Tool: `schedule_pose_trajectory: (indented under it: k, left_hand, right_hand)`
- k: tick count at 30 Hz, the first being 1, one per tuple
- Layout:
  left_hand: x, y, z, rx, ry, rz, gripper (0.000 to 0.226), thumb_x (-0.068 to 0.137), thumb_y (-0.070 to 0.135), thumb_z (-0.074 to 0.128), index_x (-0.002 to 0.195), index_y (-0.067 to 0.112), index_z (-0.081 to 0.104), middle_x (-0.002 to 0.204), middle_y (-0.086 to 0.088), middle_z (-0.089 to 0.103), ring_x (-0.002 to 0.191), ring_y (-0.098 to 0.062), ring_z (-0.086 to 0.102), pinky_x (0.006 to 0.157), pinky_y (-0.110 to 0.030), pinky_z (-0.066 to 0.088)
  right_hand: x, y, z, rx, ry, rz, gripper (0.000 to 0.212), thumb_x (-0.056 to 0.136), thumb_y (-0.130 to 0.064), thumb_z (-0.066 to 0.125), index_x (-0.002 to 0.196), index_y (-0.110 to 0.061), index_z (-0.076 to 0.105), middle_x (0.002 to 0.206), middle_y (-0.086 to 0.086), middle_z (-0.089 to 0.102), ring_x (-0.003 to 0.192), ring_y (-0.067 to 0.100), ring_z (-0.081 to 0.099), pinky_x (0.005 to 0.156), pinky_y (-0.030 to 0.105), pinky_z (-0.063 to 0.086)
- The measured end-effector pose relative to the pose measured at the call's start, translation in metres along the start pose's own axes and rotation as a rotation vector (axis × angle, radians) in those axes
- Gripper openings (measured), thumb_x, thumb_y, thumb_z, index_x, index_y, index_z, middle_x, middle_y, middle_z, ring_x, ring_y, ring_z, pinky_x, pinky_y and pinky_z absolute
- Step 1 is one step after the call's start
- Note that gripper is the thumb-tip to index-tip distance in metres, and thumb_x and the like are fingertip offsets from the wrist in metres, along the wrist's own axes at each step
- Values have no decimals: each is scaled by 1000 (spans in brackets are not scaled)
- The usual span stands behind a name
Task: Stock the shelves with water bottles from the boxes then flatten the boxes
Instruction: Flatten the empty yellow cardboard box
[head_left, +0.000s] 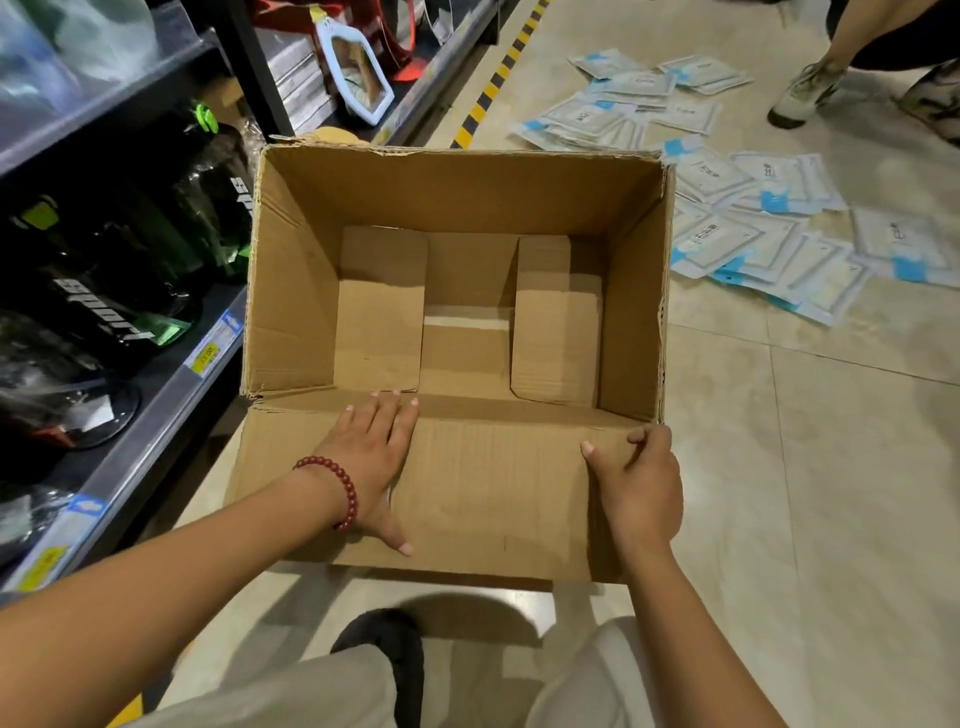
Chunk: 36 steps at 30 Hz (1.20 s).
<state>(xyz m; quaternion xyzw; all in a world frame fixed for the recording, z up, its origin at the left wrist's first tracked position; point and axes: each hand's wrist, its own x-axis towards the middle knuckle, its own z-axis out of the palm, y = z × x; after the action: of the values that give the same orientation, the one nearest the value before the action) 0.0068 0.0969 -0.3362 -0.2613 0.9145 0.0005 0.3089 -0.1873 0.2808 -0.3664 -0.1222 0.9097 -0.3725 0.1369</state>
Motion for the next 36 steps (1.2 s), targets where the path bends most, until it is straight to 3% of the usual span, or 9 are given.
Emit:
schedule_pose_trajectory:
  k: [5, 9, 13, 18, 24, 27, 29, 32, 36]
  left_hand:
    - [-16, 12, 8, 32, -50, 91, 152, 42, 91, 57, 131, 20, -44, 147, -13, -39, 137, -39, -29, 115, -57, -1]
    - [-24, 17, 10, 65, -95, 151, 147, 49, 85, 61, 132, 24, -43, 146, -15, -40, 137, -42, -28, 115, -58, 3]
    - [-29, 24, 14, 63, -138, 179, 140, 56, 71, 67, 142, 22, -33, 152, -18, -29, 141, -42, -18, 115, -56, 9]
    - [-29, 38, 25, 97, -157, 149, 141, 59, 64, 71, 143, 15, -31, 150, -24, -30, 138, -47, -20, 113, -62, 8]
    - [-27, 39, 31, 86, -243, 191, 142, 58, 65, 73, 145, 16, -27, 153, -21, -24, 142, -43, -11, 114, -56, 16]
    - [-25, 44, 37, 128, -273, 223, 131, 65, 60, 72, 148, 14, -19, 155, -20, -16, 144, -40, -3, 115, -50, 20]
    - [-19, 46, 39, 191, -234, 254, 107, 80, 47, 66, 151, 14, -6, 158, -16, -5, 144, -37, 5, 116, -47, 19]
    - [-4, 37, 34, 246, -103, 250, 65, 96, 23, 49, 151, 20, 14, 159, -8, 11, 144, -29, 15, 116, -44, 19]
    - [3, 15, 21, 263, -44, 107, 50, 96, 34, 47, 142, 21, 34, 155, -9, 23, 140, -29, 25, 113, -42, 27]
  right_hand:
    - [0, 2, -8, -69, -59, -8, 40, 81, -42, 70, 98, -18, 43, 90, 5, 59, 76, 23, 53, 51, 27, 28]
    - [1, 3, -12, -112, -140, 30, 39, 81, -42, 70, 95, -17, 43, 78, -1, 53, 74, 23, 53, 50, 27, 28]
    - [0, 10, -15, -161, -233, 67, 40, 80, -42, 71, 91, -15, 43, 85, 3, 57, 77, 24, 53, 49, 28, 28]
    - [4, 18, -15, -202, -308, 27, 37, 80, -34, 73, 89, -11, 45, 99, 13, 55, 79, 26, 51, 51, 29, 29]
    - [2, 19, -15, -247, -436, 54, 26, 83, -23, 66, 97, -11, 49, 101, 10, 57, 88, 24, 53, 62, 29, 37]
    - [-2, 18, -25, -220, -536, 75, 32, 84, -25, 64, 110, -12, 52, 102, 5, 56, 87, 19, 51, 63, 26, 39]
    - [-1, 17, -31, -234, -480, -41, 38, 87, -26, 63, 121, -12, 52, 114, 8, 57, 90, 18, 50, 64, 21, 40]
    - [1, 15, -36, -65, -264, -142, 55, 88, -29, 64, 137, -18, 41, 141, 6, 43, 118, 24, 50, 92, 30, 45]
    - [6, 21, -41, 122, -127, -189, 70, 85, -29, 68, 144, -21, 31, 148, 2, 34, 129, 22, 43, 104, 41, 42]
